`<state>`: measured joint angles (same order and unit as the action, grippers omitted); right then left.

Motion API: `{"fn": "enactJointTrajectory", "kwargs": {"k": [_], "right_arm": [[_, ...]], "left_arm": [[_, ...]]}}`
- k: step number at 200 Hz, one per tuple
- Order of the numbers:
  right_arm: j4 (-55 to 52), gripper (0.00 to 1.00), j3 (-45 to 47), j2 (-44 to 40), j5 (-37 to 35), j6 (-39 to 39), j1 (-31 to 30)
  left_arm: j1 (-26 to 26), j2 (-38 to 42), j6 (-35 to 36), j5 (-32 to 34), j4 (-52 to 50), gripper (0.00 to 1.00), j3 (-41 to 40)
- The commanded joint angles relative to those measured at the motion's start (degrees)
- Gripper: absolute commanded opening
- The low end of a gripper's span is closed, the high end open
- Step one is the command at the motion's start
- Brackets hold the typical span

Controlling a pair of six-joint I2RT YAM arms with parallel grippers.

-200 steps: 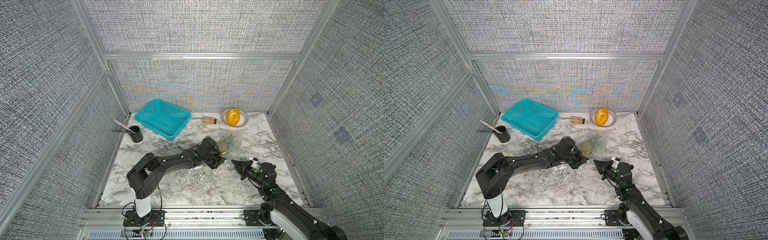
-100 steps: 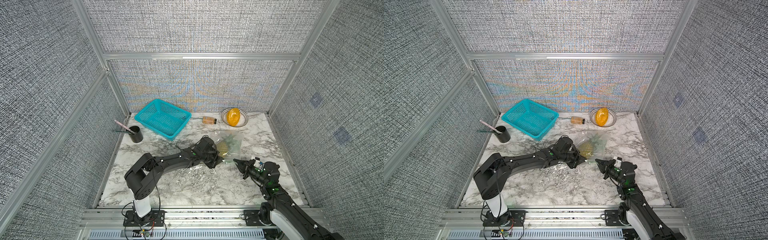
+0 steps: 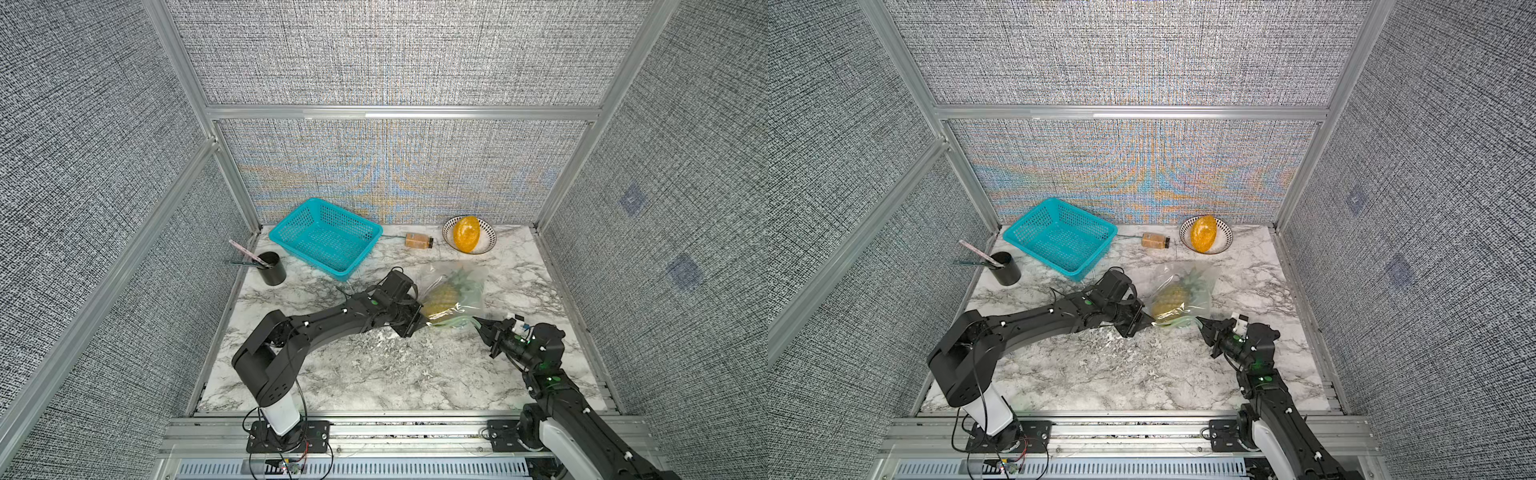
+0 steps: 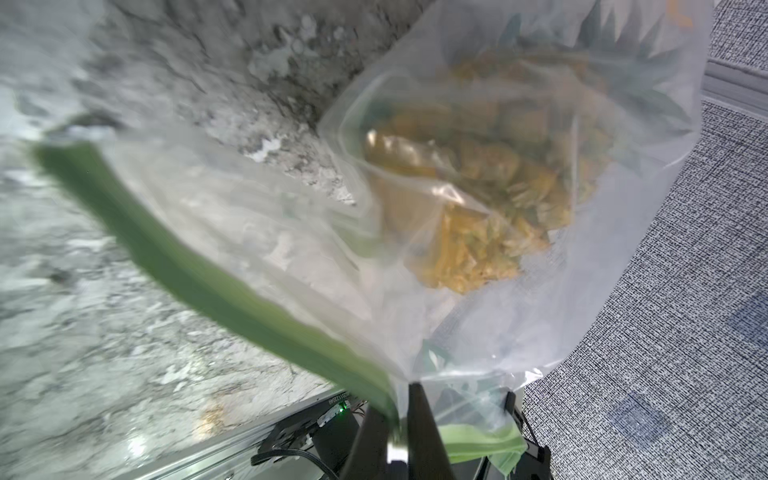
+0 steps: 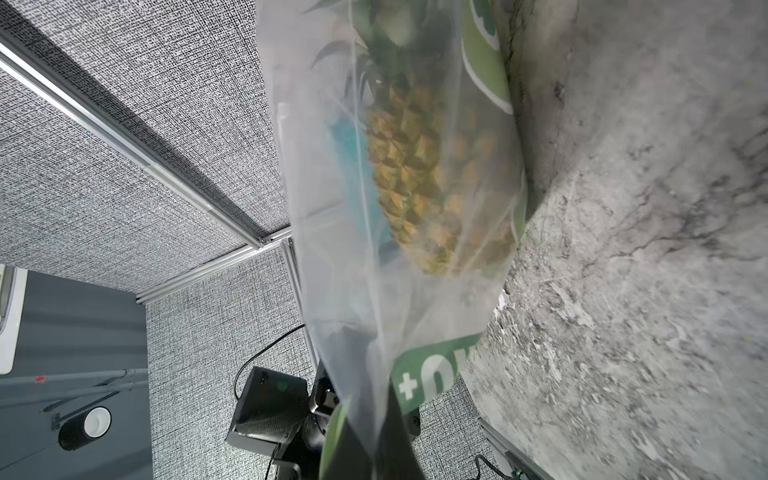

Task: Open the zip-top bag and take out the pineapple
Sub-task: Unzip the zipper on the zipper food storage bag.

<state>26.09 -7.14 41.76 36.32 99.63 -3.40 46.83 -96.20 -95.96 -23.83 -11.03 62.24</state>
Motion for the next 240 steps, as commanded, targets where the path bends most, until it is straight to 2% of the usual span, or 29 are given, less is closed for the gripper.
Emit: {"fn": "enactJointTrajectory", "kwargs": {"k": [1,44,109,174,198,205,210,218,230,240], "right_arm": [[1.21,0.0,-0.53,-0.36,-3.01,-0.74,1.08],[0.29,0.0,-0.47,0.15,-1.65,-1.98,2.29],[-3.21,0.0,0.39,-1.08,-1.05,-3.39,3.09],[-7.05,0.0,1.46,-5.93,-1.16,-3.91,3.4],[-9.08,0.0,0.86,-6.34,-0.31,-4.89,3.4],[-10.1,0.11,0.58,-6.41,-0.11,-5.45,3.4],[-11.03,0.26,0.3,-6.5,0.05,-5.95,3.4],[-12.26,0.43,-0.05,-6.68,0.07,-6.57,3.4],[-13.69,0.57,-0.54,-6.92,-0.18,-7.21,3.4],[-14.42,0.62,-0.82,-6.95,-0.37,-7.75,3.46]], "left_arm": [[-1.87,2.29,5.33,2.9,-12.06,0.08,-0.74],[-5.72,5.7,10.63,3.17,-17.53,0.08,-1.88],[-7.51,8.61,11.25,4.18,-19.14,0.08,-4.4],[-10.08,8.3,15.23,3.89,-20.98,0.08,-3.94],[-10.01,5.86,18.13,1.35,-21.04,0.15,-2.12],[-10.0,5.16,18.86,0.85,-21.42,0.18,-1.5],[-10.0,4.71,19.32,0.56,-21.76,0.2,-1.07],[-10.0,4.14,19.82,0.0,-22.15,0.23,-0.58],[-10.0,4.01,20.34,-0.16,-22.71,0.29,0.08],[-10.0,4.29,20.92,0.13,-23.14,0.36,0.63]]}}
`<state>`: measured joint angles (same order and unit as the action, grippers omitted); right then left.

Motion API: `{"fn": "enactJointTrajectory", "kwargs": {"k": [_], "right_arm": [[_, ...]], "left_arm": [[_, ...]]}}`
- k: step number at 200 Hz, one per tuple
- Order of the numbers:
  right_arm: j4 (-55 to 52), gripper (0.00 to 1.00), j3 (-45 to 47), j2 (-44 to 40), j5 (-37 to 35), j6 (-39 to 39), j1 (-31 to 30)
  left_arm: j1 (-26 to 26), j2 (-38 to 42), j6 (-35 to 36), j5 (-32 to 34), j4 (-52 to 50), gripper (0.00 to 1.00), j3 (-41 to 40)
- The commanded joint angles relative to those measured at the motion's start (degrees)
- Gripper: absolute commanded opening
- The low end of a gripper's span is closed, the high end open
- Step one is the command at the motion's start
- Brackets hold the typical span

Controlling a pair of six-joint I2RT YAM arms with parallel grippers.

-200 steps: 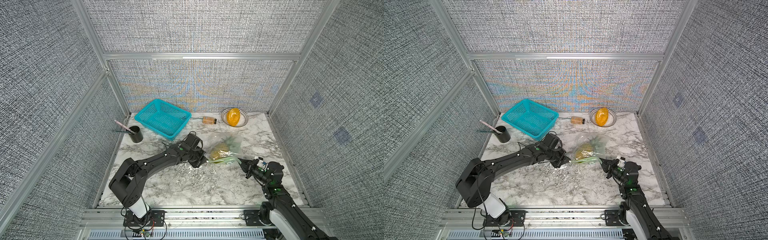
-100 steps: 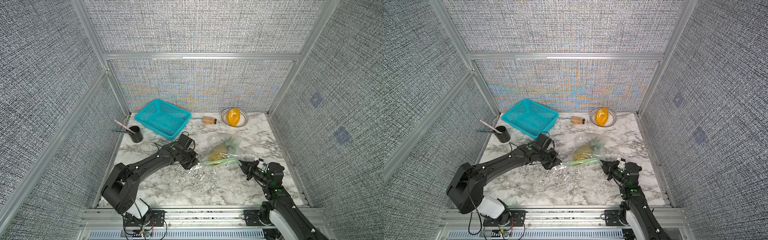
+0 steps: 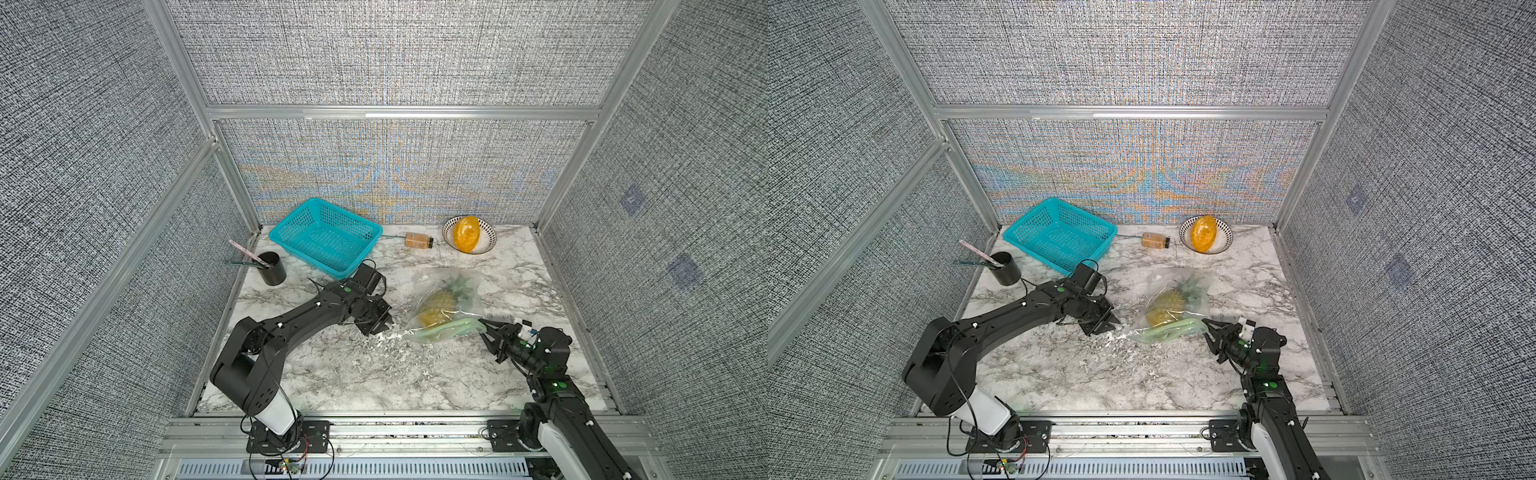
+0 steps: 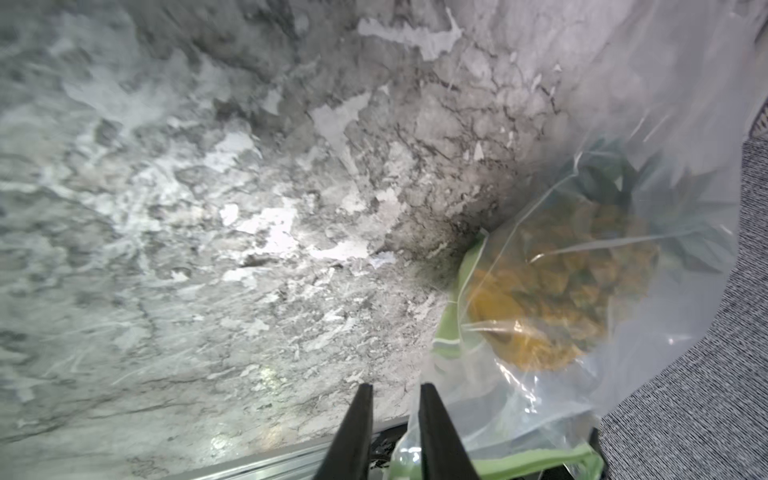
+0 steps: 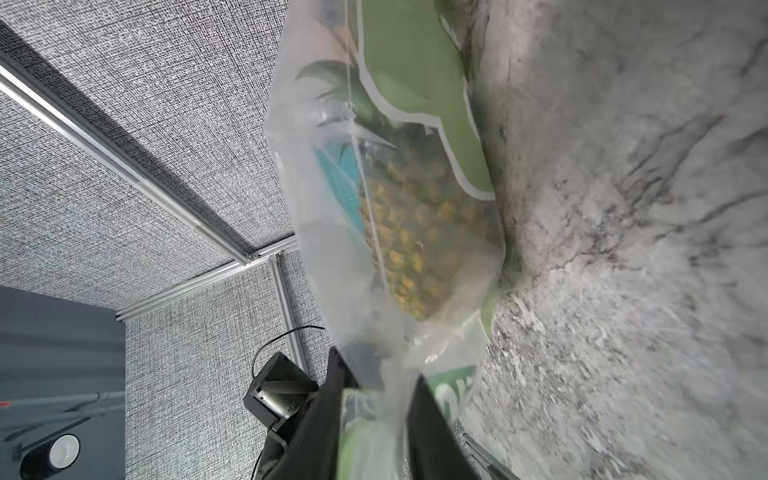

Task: Open the zip-top bag and take out the pineapple
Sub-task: Unzip the zipper on the zipper food storage bag, then open the zipper of the food storage bag at the center of the board.

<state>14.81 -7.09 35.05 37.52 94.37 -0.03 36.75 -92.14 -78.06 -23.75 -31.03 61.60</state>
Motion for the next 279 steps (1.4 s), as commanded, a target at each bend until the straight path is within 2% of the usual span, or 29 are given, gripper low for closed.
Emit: {"fn": "enactJointTrajectory", "kwargs": {"k": [1,27,59,104,135,152,189,200,213,236,249,257,267,279], "right_arm": [[-3.18,0.63,-0.84,-0.24,-1.61,-2.55,0.11],[-4.49,0.7,-1.16,0.86,-1.83,-4.83,0.25],[-4.94,0.75,-2.39,4.92,-0.82,-9.69,1.72],[-6.66,0.76,-10.59,21.56,2.93,-24.38,3.94],[-6.14,0.73,-18.76,35.35,7.61,-32.75,3.83],[-4.89,0.62,-21.98,40.94,8.43,-35.82,3.81],[-2.06,0.22,-27.6,51.98,11.51,-39.91,3.7],[-0.92,0.15,-29.29,54.45,11.93,-40.05,3.58],[0.38,0.13,-31.95,57.73,12.72,-39.95,3.08],[-0.44,0.13,-38.19,62.56,14.21,-42.24,2.1],[-3.45,0.2,-43.64,65.08,15.03,-45.41,2.38],[-6.39,0.29,-46.63,66.2,15.04,-47.69,2.56],[-10.2,0.48,-50.09,67.14,14.89,-50.44,2.84],[-14.61,0.58,-53.37,67.72,14.05,-53.5,3.22]], "left_arm": [[0.07,0.26,3.01,0.08,-3.24,0.36,1.34],[-0.01,0.52,5.43,1.92,-6.23,0.46,4.76],[-0.02,-1.69,9.13,3.4,-9.94,0.48,11.76],[-0.06,-4.69,12.9,3.95,-12.65,0.63,18.6],[-0.01,-5.78,13.97,3.63,-13.03,0.66,20.49],[-0.01,-6.17,16.74,4.38,-14.42,0.66,23.13],[0.64,-8.29,27.59,11.81,-28.36,0.61,36.14],[0.77,-8.58,29.92,13.75,-31.15,0.61,38.75],[0.99,-8.59,31.9,15.3,-32.87,0.6,40.63],[2.12,-8.65,34.03,17.53,-33.68,0.6,43.0],[3.24,-9.68,34.95,19.23,-35.66,0.59,45.86],[4.07,-10.63,35.46,20.42,-37.37,0.59,47.93],[5.08,-11.7,36.11,21.78,-38.92,0.59,50.09],[5.99,-12.68,36.44,22.4,-39.7,0.59,51.75]]}}
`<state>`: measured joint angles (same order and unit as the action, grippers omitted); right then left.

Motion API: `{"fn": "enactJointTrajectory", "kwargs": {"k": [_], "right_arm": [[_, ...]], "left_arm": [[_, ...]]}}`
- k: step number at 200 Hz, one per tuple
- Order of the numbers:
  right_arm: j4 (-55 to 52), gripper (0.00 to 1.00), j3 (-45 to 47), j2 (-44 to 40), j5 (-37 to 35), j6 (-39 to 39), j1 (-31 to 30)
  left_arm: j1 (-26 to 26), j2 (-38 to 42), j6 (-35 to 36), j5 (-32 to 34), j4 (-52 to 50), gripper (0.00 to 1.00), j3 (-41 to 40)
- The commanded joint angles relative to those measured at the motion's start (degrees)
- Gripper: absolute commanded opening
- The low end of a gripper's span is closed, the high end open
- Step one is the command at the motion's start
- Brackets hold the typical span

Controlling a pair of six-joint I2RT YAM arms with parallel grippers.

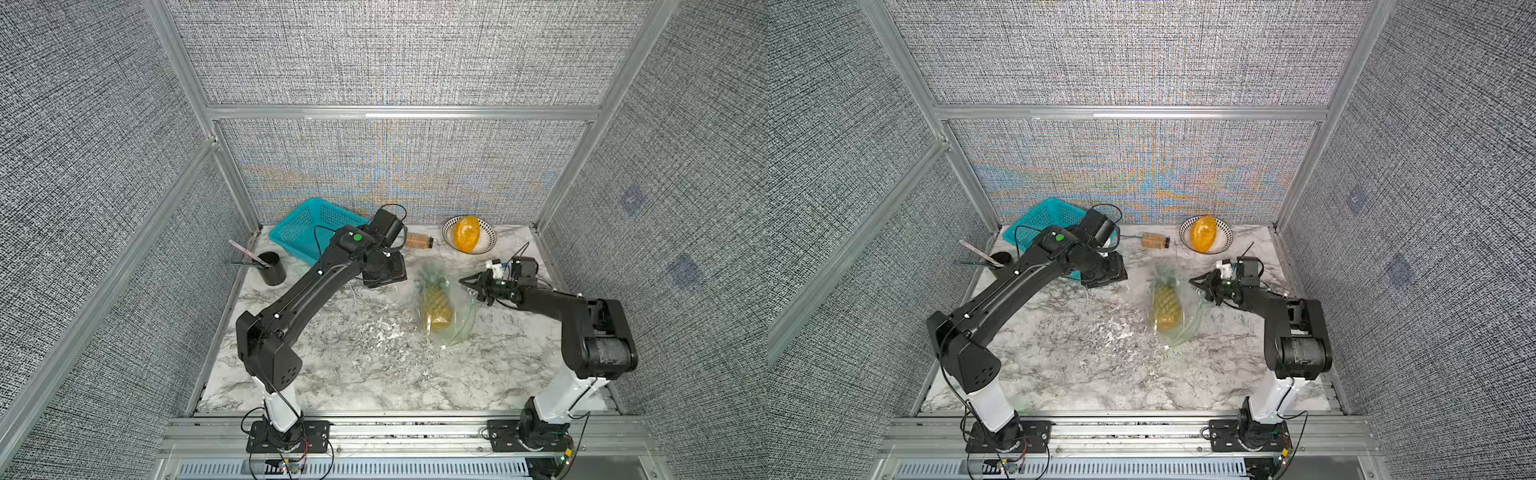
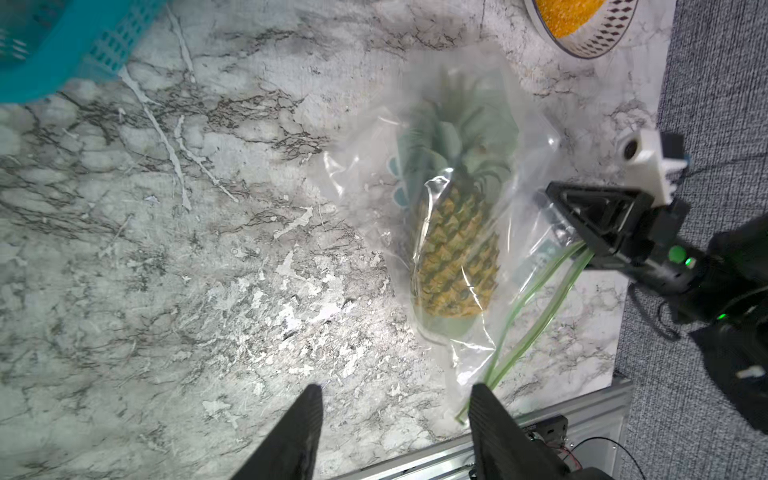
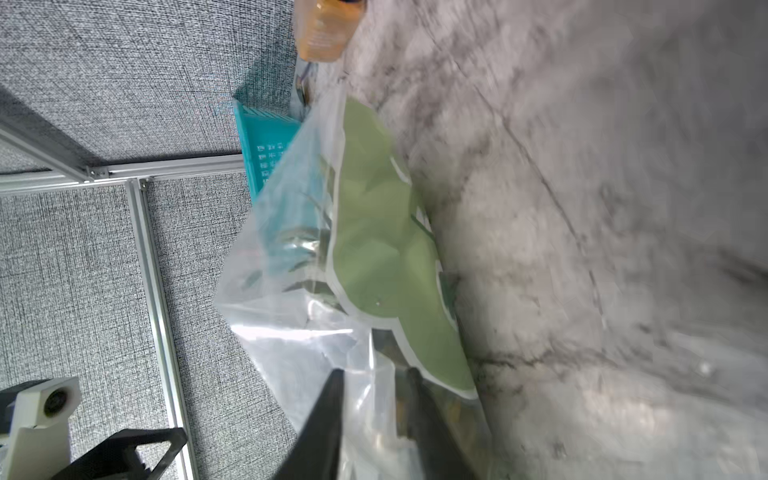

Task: Open the zip-top bag and take out the pineapple
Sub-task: Open the zipper of the food storage bag at the center of the board.

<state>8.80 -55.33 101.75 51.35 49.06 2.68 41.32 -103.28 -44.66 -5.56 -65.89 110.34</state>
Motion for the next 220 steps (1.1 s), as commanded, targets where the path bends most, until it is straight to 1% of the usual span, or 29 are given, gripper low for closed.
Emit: {"fn": "enactJointTrajectory", "kwargs": {"k": [1,18,39,72,102,127,133,136,142,148,169,189,205,220], "right_arm": [[-9.09,0.59,-5.44,1.04,0.14,-8.45,0.54],[-14.8,0.66,-7.57,-0.17,-1.62,-11.71,1.56],[-20.23,0.72,-6.43,-4.89,-5.42,-14.87,3.59],[-27.51,0.75,-1.64,-14.6,-10.61,-18.31,7.32],[-30.8,0.77,2.87,-23.49,-11.77,-17.9,8.38],[-27.03,0.78,8.65,-30.27,-8.14,-12.62,8.01],[-26.31,0.78,9.01,-31.43,-7.59,-11.41,7.67],[-26.03,0.78,10.9,-31.96,-7.44,-10.88,7.49],[-25.76,0.78,11.85,-32.75,-7.29,-10.22,6.96],[-25.67,0.78,12.67,-33.52,-7.28,-9.72,6.39],[-24.67,0.78,15.81,-34.75,-6.92,-8.35,4.93],[-19.66,0.78,19.48,-35.48,-5.58,-5.07,4.29],[-15.8,0.78,21.3,-34.56,-4.17,-2.24,3.35],[-15.01,0.78,21.48,-33.53,-4.05,-1.86,2.23]], "left_arm": [[1.45,-1.6,3.07,4.23,-4.85,0.59,3.11],[1.91,-2.7,3.01,4.04,-4.94,0.59,4.27],[2.01,-3.78,3.05,3.96,-5.03,0.59,5.61],[2.01,-5.44,3.0,3.14,-4.95,0.59,7.36],[2.07,-7.98,3.02,1.15,-4.87,0.59,10.28],[2.1,-10.24,3.05,-0.35,-5.03,0.59,12.93],[2.1,-10.46,3.0,-0.7,-5.12,0.59,13.49],[2.1,-10.51,3.0,-0.87,-5.2,0.59,13.71],[2.1,-10.46,2.92,-1.19,-5.22,0.59,14.11],[2.1,-12.08,2.87,-1.57,-5.16,0.59,14.33],[2.1,-13.1,2.83,-2.25,-5.13,0.59,15.18],[2.12,-13.52,2.92,-2.6,-5.13,0.59,15.6],[2.14,-13.7,2.92,-2.75,-5.13,0.59,15.56],[2.1,-13.82,2.92,-2.87,-5.13,0.59,15.38]]}}
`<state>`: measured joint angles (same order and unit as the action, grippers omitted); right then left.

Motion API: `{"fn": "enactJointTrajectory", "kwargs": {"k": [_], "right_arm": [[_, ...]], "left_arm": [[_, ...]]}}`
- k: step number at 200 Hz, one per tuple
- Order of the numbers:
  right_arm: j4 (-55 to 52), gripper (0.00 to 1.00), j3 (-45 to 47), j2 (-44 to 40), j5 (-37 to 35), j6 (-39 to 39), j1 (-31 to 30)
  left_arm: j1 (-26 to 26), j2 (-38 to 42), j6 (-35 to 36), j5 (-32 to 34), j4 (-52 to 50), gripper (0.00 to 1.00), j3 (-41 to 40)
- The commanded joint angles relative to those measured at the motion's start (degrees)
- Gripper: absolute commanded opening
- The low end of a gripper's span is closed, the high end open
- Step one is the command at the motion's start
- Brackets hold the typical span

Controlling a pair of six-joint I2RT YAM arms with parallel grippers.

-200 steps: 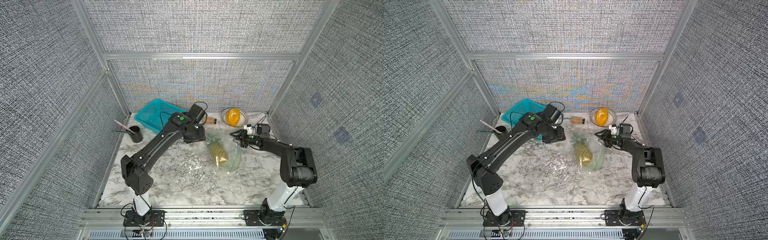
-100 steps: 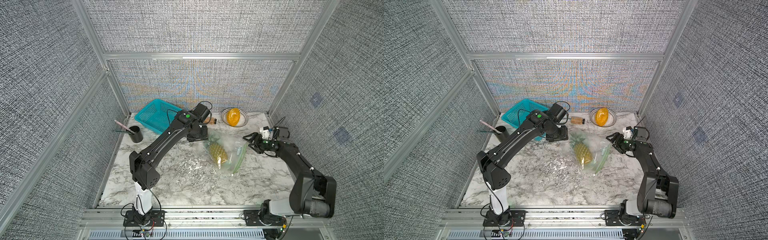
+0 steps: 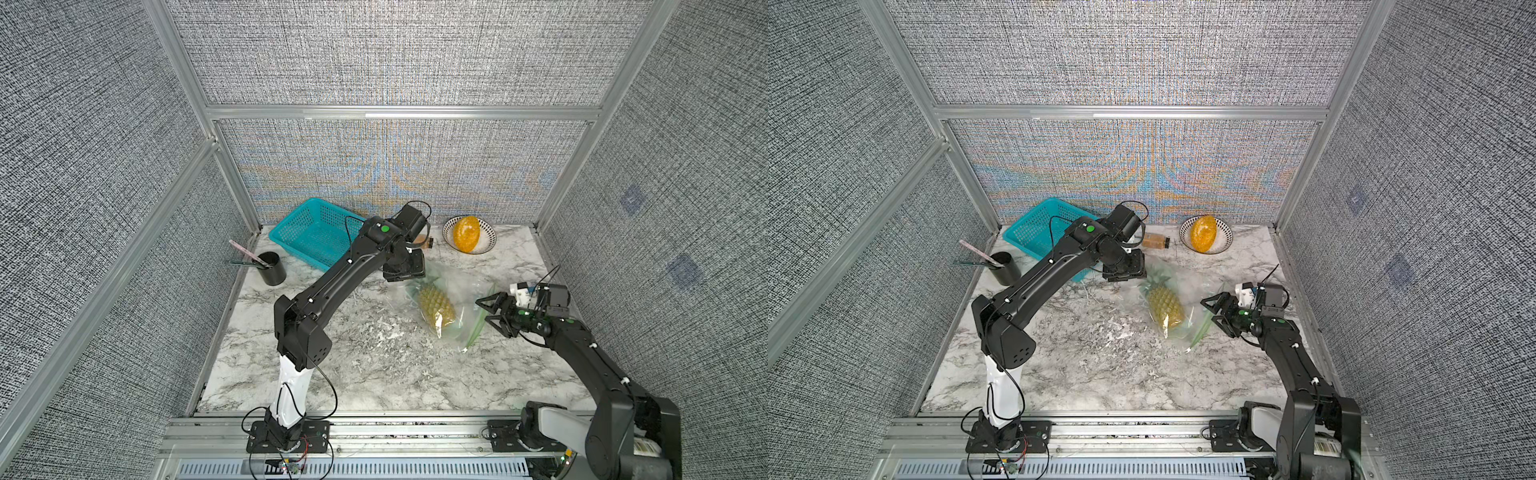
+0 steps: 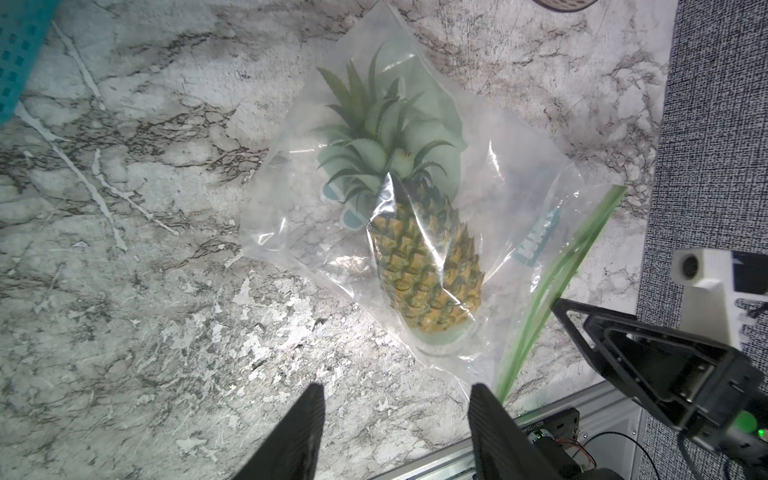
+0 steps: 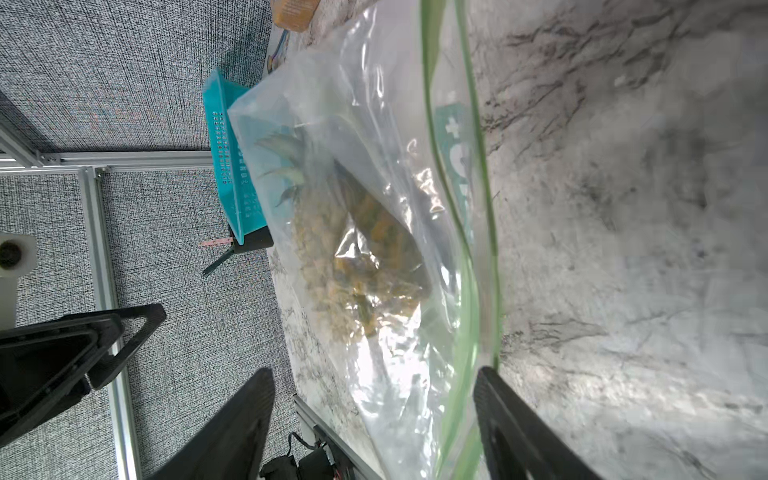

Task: Open the zip-top bag and take out the pineapple
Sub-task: Open the zipper of the food storage bag at the center of the board.

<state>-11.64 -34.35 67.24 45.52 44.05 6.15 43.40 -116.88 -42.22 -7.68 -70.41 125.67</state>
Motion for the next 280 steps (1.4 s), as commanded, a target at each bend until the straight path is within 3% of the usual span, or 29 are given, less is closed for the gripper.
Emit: {"fn": "enactJointTrajectory", "kwargs": {"k": [1,51,105,280], "right_arm": [[5.41,0.78,0.46,1.06,1.82,3.1,-1.24],[6.67,0.75,0.16,1.64,3.42,4.2,-2.56],[-4.67,0.75,-1.27,-1.81,-0.13,-2.11,-2.51],[2.74,0.76,3.18,-1.25,-0.01,1.33,-2.52]], "left_arm": [[0.02,-0.21,0.42,-0.75,-0.56,0.59,0.08],[0.02,-0.11,0.12,-0.9,-0.08,0.59,-1.11],[0.11,0.48,-0.12,-0.58,0.45,0.59,-1.78],[0.2,0.6,0.4,-1.55,0.89,0.59,-2.97]]}}
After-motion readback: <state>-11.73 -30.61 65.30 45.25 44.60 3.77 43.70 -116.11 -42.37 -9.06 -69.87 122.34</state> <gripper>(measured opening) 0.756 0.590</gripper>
